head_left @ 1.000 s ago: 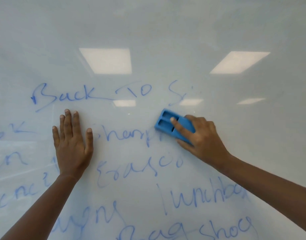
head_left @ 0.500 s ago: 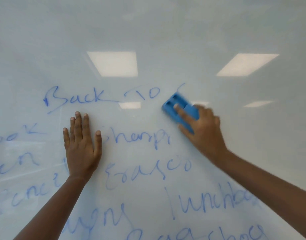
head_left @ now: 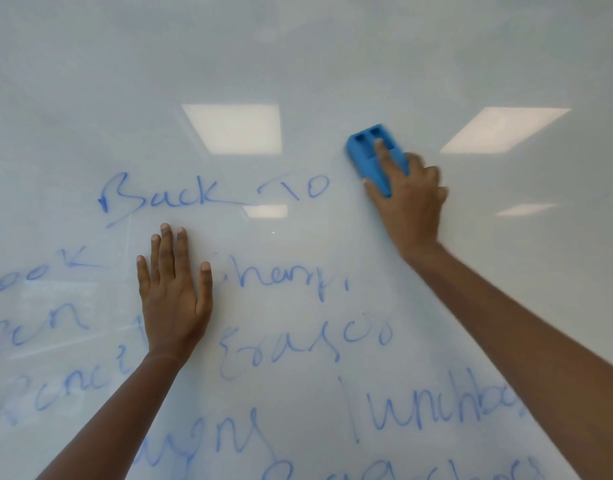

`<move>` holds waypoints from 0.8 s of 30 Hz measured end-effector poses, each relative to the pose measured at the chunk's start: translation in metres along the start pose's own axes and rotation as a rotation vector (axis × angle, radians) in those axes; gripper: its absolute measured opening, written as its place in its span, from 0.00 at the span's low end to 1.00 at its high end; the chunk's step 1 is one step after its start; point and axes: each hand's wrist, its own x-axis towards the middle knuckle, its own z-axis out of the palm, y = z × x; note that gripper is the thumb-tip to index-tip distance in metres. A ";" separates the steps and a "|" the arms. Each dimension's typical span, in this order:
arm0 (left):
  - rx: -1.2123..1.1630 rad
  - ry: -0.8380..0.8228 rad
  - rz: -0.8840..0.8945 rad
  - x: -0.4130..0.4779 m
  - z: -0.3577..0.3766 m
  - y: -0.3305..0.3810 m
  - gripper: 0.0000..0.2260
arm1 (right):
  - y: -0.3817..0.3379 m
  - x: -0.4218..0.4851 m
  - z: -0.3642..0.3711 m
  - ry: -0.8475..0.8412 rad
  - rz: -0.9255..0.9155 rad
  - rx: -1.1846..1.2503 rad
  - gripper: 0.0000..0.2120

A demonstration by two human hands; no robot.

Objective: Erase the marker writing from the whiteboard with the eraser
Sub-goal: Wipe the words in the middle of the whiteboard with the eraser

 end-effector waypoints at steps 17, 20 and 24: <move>-0.111 0.042 0.017 -0.001 -0.001 -0.003 0.28 | -0.016 0.022 0.000 -0.043 -0.032 0.000 0.26; -0.092 0.035 0.020 -0.002 -0.002 -0.003 0.29 | -0.054 -0.023 0.009 -0.089 -0.334 0.002 0.26; -0.064 0.032 0.019 0.000 -0.002 -0.002 0.29 | -0.072 -0.062 0.008 -0.027 -0.779 -0.065 0.24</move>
